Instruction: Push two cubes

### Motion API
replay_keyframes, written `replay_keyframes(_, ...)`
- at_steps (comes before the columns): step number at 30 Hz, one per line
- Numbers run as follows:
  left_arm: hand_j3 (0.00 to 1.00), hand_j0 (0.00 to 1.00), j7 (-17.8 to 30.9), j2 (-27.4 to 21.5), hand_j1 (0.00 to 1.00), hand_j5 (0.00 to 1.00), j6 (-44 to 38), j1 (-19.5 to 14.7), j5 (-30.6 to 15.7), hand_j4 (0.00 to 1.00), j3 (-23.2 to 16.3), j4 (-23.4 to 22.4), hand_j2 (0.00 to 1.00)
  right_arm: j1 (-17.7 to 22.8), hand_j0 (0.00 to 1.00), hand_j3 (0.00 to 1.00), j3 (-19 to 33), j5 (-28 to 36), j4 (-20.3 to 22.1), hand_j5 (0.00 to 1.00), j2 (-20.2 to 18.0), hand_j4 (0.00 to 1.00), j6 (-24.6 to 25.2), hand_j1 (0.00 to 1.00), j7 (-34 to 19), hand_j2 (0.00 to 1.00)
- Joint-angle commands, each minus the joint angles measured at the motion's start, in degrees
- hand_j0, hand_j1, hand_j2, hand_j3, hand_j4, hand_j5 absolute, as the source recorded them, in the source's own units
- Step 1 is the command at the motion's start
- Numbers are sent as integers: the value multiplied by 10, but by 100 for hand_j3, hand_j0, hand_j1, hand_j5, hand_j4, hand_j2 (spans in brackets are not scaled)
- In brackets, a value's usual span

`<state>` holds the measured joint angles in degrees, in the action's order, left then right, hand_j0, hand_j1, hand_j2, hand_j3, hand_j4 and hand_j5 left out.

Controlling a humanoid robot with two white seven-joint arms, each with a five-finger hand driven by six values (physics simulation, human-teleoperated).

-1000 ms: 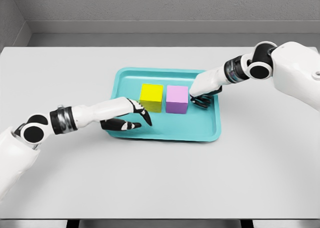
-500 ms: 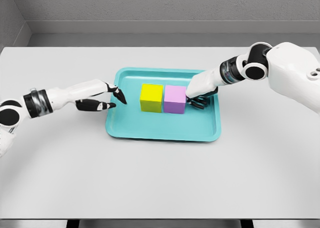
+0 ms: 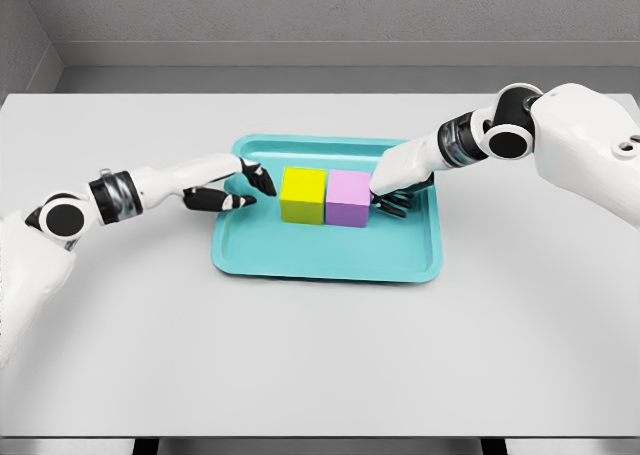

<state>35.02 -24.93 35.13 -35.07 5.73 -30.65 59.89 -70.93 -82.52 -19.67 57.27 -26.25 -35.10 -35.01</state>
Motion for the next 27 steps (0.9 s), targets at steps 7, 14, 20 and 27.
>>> replay_keyframes(7, 54, 54, 0, 17, 54, 54, -1, 0, 2, 54, 0, -10, 54, -1, 15, 15, 0, 2, 4, 15, 5, 15, 1, 15, 0, 15)
replay_keyframes(14, 54, 54, 0, 12, 54, 54, -1, 0, 1, 54, 1, -8, 54, 1, 15, 15, 0, 2, 1, 15, 2, 15, 1, 15, 0, 15)
replay_keyframes(20, 42, 42, 0, 6, 42, 42, -1, 1, 1, 42, 2, -8, 42, 1, 15, 15, -1, 2, -1, 15, 1, 15, 1, 15, 0, 15)
replay_keyframes(27, 39, 39, 0, -6, 39, 39, -1, 0, -4, 39, 5, -6, 39, 2, 15, 15, -1, 1, -2, 15, -1, 15, 1, 15, 0, 15)
